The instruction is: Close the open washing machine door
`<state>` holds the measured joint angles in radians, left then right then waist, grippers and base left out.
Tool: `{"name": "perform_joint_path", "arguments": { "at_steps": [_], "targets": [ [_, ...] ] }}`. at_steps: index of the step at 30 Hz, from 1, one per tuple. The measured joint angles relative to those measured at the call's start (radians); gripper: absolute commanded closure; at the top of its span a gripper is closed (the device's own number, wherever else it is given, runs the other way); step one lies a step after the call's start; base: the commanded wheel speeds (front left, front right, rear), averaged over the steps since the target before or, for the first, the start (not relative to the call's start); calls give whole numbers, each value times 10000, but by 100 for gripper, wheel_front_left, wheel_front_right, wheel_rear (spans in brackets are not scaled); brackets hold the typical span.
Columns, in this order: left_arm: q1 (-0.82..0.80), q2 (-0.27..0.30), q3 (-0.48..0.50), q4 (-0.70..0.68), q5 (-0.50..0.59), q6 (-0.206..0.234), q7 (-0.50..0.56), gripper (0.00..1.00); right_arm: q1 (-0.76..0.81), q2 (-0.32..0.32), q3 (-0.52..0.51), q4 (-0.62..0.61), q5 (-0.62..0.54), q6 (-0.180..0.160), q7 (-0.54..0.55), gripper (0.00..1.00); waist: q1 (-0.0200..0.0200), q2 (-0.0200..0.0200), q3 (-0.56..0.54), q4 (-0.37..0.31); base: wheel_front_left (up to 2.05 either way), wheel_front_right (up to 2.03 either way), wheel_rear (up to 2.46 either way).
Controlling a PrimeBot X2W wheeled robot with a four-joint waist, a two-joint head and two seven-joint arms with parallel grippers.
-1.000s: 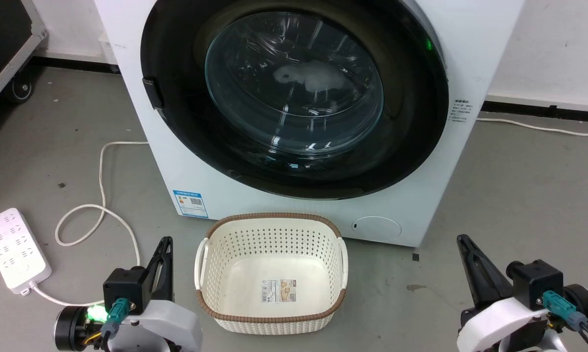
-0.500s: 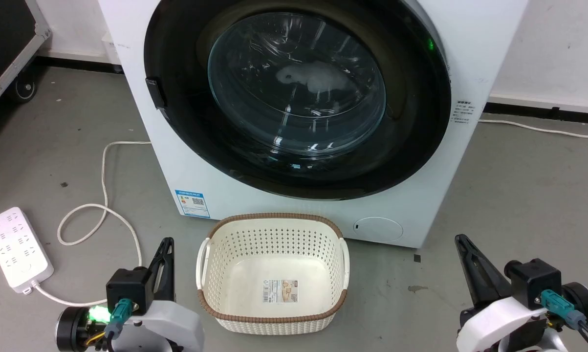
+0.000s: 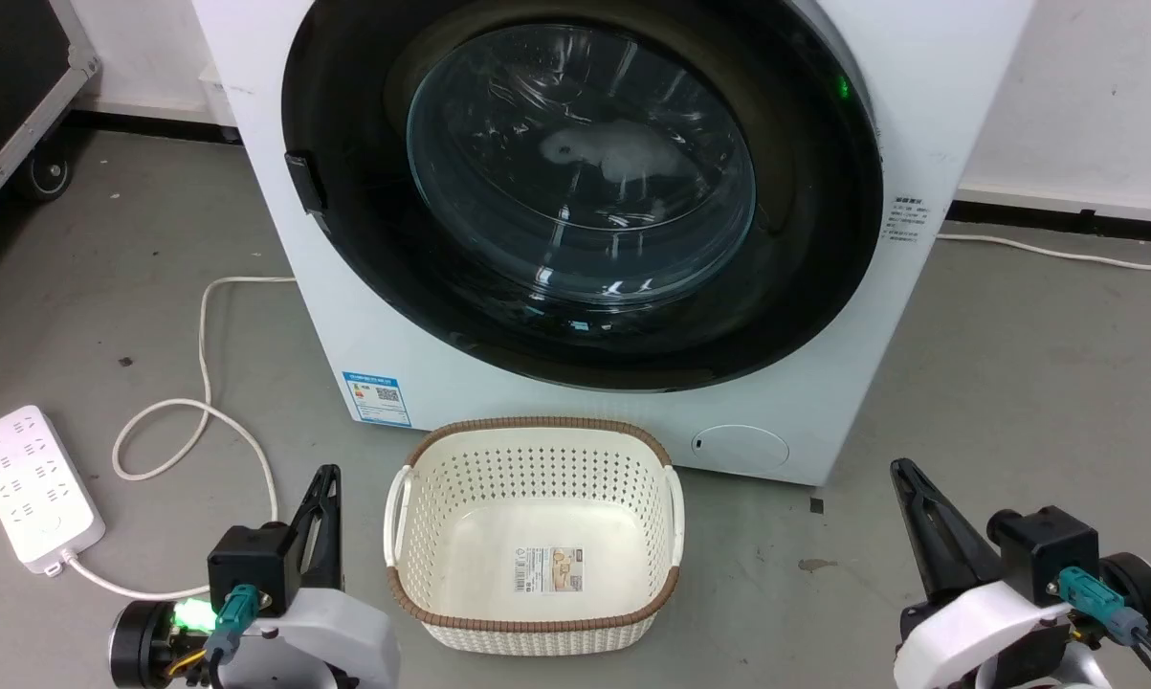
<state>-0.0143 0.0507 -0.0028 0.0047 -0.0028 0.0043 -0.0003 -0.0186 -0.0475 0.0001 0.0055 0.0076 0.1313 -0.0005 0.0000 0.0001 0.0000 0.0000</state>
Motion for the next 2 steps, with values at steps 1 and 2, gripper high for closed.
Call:
{"name": "perform_joint_path", "arguments": {
  "at_steps": [1, 2],
  "targets": [
    [0, 0, 0, 0, 0, 0, 0, 100, 0, 0, -2, 0, 0, 0, 0, 100, 0, -1, 0, 0, 0, 0, 0],
    [0, 0, 0, 0, 0, 0, 0, 100, 0, 0, -4, 0, 0, 0, 0, 100, 0, -1, 0, 0, 0, 0, 0]
  ]
}}
